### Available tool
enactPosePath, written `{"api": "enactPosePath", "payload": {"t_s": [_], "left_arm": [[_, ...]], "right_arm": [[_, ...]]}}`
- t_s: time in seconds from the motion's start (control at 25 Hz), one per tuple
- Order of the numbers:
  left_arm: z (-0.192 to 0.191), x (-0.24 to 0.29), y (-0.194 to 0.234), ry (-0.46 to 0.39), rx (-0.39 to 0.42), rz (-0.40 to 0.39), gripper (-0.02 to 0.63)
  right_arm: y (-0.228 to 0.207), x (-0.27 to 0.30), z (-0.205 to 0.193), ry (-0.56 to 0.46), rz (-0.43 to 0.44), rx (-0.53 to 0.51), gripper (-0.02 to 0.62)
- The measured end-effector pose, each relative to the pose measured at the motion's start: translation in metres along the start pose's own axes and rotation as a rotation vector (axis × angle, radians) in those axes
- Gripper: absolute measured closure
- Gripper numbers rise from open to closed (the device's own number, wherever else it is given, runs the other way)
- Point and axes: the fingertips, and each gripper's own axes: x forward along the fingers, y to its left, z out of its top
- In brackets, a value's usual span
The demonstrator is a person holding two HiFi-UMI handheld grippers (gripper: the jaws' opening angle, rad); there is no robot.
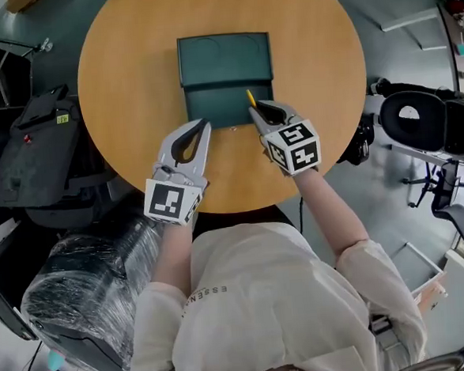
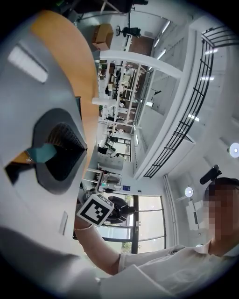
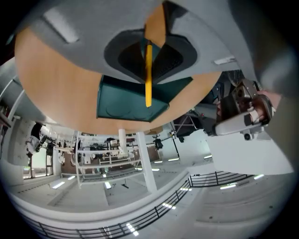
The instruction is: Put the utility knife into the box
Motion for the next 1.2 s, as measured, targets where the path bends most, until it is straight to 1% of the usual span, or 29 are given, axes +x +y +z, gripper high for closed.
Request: {"api": "enactPosePath", "payload": {"t_s": [0.12, 0.2, 0.36, 0.44, 0.52, 0.64, 0.72, 0.76, 0.84, 0.92, 1.08, 1.2], "left_arm": [[-0.023, -0.001, 0.010, 0.048, -0.004, 0.001, 0.589], [-0.033, 0.000, 0.018, 0.070, -0.010, 0.002, 0.589], [-0.044, 0.001, 0.030, 0.094, -0.022, 0.007, 0.589], [-0.048, 0.003, 0.033, 0.102, -0.019, 0.009, 0.589], [-0.049, 0.005, 0.036, 0.100, -0.009, 0.009, 0.589], [-0.047, 0.010, 0.035, 0.108, 0.002, 0.002, 0.589], [-0.047, 0.013, 0.035, 0.112, 0.004, 0.002, 0.589], [-0.049, 0.013, 0.035, 0.113, 0.005, 0.004, 0.589], [-0.050, 0.014, 0.034, 0.116, 0.011, 0.004, 0.589], [-0.049, 0.015, 0.032, 0.121, 0.014, -0.003, 0.589], [-0.043, 0.012, 0.027, 0.126, 0.012, -0.005, 0.589], [-0.025, 0.011, 0.024, 0.096, 0.033, 0.000, 0.589]], "right_arm": [[-0.001, 0.024, -0.018, 0.111, -0.002, -0.043, 0.558], [-0.003, 0.034, -0.024, 0.161, -0.004, -0.063, 0.558], [-0.007, 0.047, -0.034, 0.238, 0.013, -0.011, 0.558], [-0.011, 0.049, -0.041, 0.287, 0.004, -0.016, 0.558], [-0.013, 0.050, -0.044, 0.308, -0.002, -0.018, 0.558], [-0.012, 0.050, -0.046, 0.317, 0.011, -0.004, 0.557], [-0.009, 0.051, -0.047, 0.321, 0.024, 0.002, 0.525], [-0.008, 0.051, -0.047, 0.322, 0.029, 0.004, 0.511], [-0.006, 0.051, -0.047, 0.317, 0.036, 0.003, 0.508], [-0.005, 0.050, -0.041, 0.289, 0.040, 0.011, 0.508], [-0.009, 0.036, -0.015, 0.168, 0.022, 0.055, 0.508], [-0.013, 0.016, 0.017, 0.045, 0.004, 0.076, 0.515]]}}
